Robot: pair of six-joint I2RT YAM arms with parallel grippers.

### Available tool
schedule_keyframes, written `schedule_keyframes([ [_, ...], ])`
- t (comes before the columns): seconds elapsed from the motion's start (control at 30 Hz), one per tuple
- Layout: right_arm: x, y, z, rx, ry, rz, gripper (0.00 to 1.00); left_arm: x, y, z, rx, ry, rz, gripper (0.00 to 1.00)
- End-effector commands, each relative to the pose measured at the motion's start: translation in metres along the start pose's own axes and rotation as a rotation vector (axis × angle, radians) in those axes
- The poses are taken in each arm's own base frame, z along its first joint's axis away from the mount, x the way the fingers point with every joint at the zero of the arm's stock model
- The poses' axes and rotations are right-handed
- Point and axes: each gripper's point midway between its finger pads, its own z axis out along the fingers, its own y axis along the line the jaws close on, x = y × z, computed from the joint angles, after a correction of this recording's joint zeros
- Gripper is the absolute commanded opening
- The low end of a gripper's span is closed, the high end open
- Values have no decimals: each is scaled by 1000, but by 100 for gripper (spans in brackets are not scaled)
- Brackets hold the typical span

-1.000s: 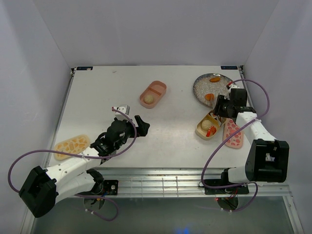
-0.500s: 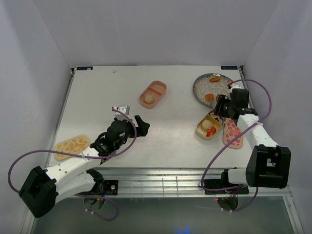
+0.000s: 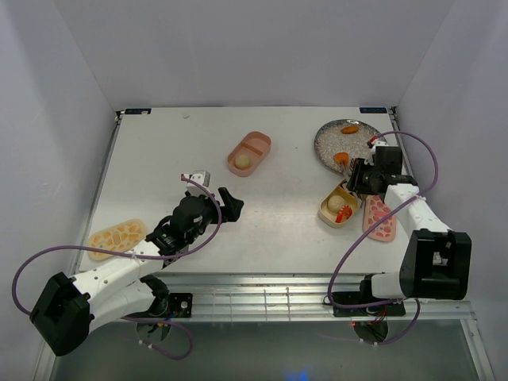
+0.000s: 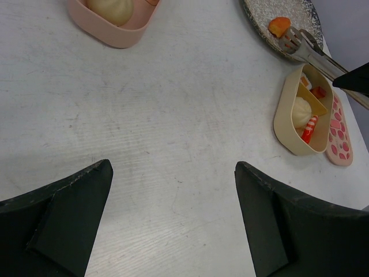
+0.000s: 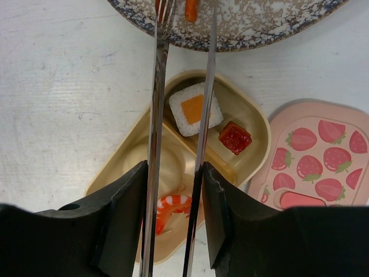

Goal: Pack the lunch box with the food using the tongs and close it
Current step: Pick up the fake food from the plate.

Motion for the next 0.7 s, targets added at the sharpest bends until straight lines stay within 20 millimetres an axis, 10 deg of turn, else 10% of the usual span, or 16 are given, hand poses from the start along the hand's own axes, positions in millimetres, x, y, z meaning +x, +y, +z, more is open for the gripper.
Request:
schedule_keyframes([
  [0.0, -15, 2, 0, -11, -24, -21, 46, -18, -12, -2, 29, -46, -11, 98],
  [0.67, -19, -1, 17, -5, 7, -12, 32, -18, -12, -2, 30, -48, -12, 98],
])
